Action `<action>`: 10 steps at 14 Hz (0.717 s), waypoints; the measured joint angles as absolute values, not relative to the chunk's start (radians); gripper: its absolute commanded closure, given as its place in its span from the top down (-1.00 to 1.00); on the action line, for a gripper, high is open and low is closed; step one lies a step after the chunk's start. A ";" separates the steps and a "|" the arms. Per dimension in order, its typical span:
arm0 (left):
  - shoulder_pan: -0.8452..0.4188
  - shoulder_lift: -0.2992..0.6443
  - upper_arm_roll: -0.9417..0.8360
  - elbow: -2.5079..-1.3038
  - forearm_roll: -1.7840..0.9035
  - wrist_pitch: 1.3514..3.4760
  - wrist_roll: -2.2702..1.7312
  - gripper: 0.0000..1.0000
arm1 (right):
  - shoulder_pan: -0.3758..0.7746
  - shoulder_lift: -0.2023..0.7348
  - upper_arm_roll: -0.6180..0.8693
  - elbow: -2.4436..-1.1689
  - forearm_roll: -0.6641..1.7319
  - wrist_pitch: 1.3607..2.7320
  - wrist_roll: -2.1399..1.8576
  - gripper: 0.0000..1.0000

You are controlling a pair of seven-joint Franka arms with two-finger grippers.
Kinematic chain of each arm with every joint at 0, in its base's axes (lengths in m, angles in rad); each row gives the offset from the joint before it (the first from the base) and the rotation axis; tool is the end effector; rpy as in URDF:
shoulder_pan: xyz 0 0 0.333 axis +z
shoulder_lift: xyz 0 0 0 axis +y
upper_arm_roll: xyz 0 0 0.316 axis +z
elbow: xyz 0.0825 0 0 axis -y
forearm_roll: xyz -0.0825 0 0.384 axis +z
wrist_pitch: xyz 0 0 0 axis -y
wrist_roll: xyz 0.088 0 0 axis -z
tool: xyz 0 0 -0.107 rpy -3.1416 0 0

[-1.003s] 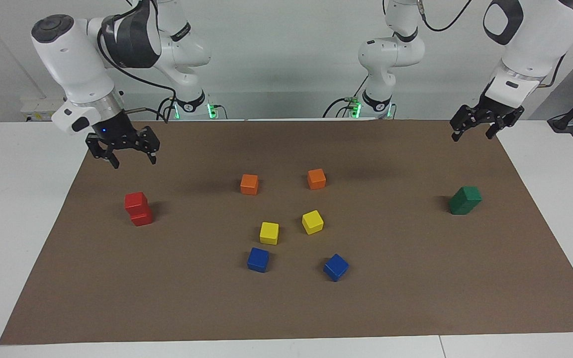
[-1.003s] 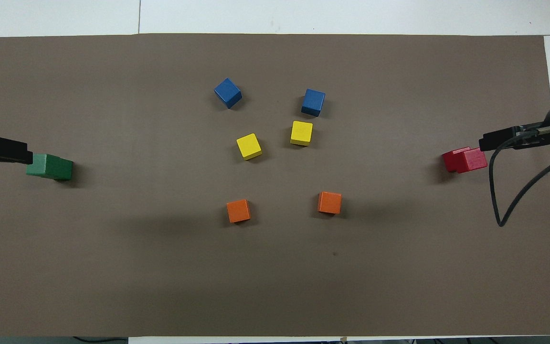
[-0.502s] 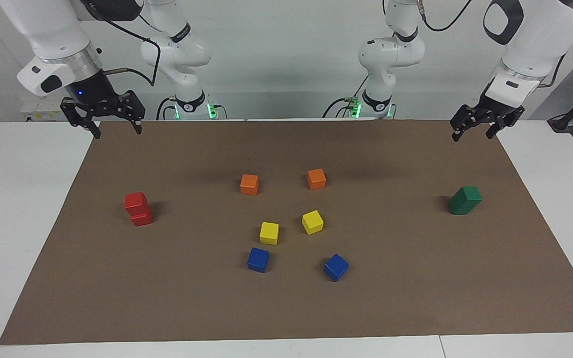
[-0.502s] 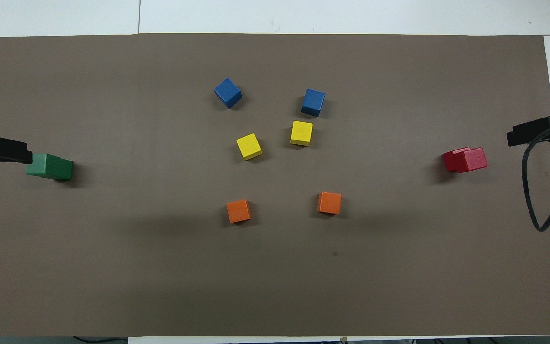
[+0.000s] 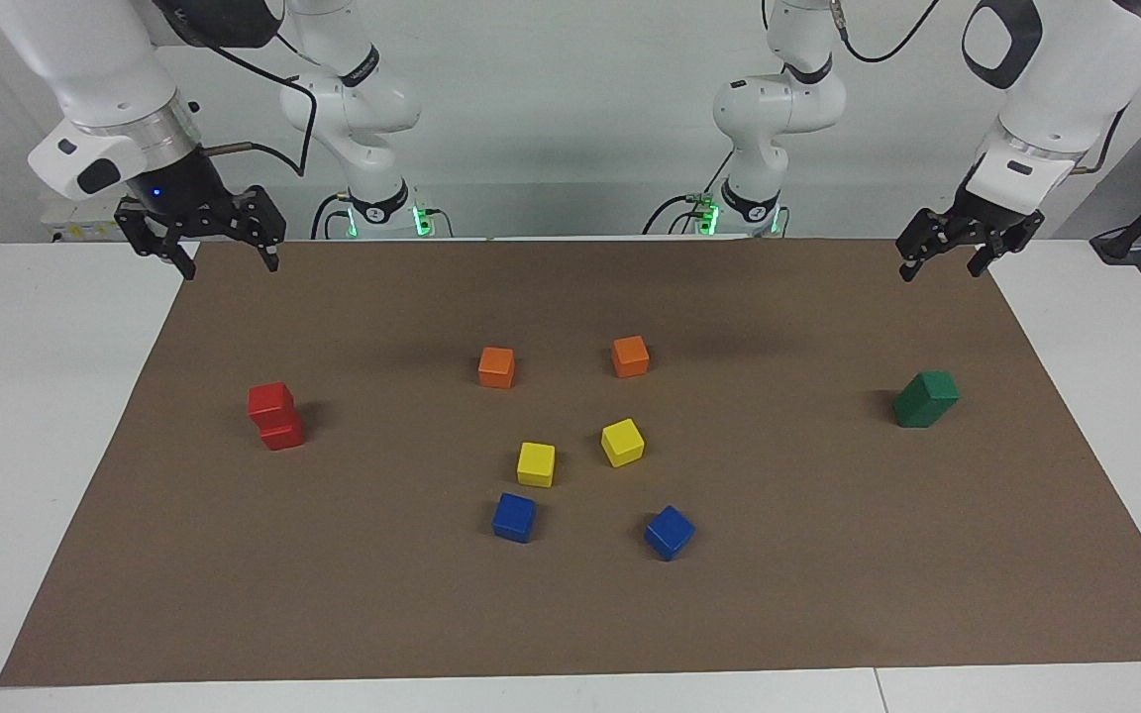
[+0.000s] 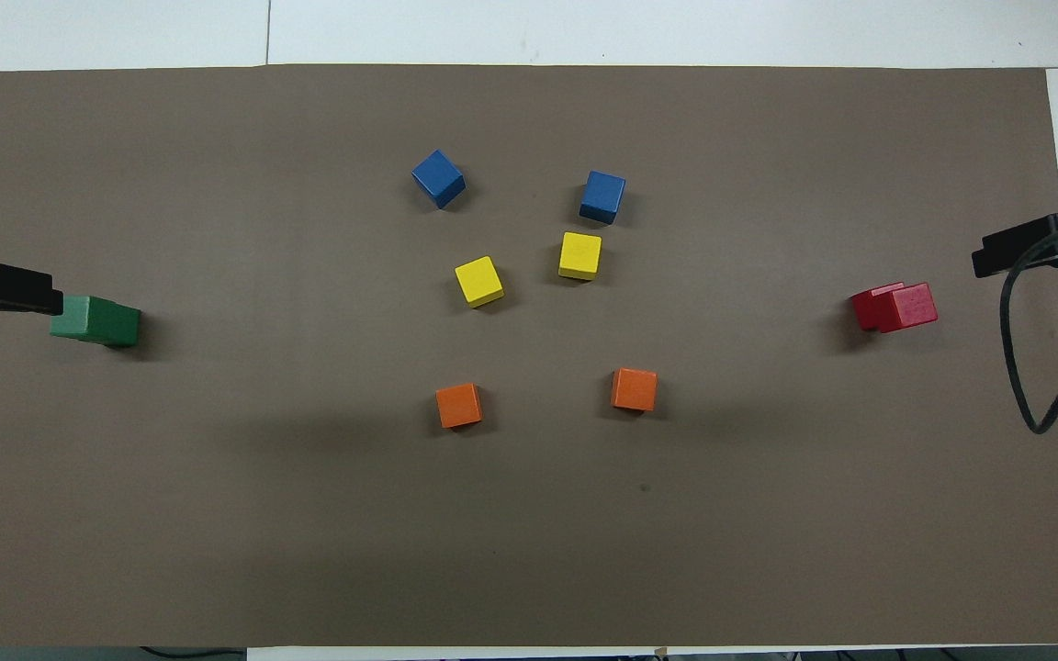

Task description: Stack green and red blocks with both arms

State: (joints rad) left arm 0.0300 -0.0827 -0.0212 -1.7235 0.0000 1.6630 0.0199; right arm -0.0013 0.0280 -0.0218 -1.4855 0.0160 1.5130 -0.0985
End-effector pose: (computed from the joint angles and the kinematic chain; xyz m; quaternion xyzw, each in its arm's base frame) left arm 0.5353 0.0043 0.6051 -0.9999 0.0055 -0.0111 0.0010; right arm 0.5578 -0.0109 0.6439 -0.9992 -0.0382 -0.0002 0.0077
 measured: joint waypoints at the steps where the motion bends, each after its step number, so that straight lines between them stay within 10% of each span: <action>1: 0.030 -0.083 -0.021 -1.723 0.000 1.663 0.020 1.00 | -0.006 0.028 -0.022 -1.484 0.016 1.508 -0.096 0.99; 10: 0.030 -0.083 -0.021 -1.723 0.000 1.663 0.020 1.00 | -0.010 0.019 -0.023 -1.494 0.016 1.467 -0.091 1.00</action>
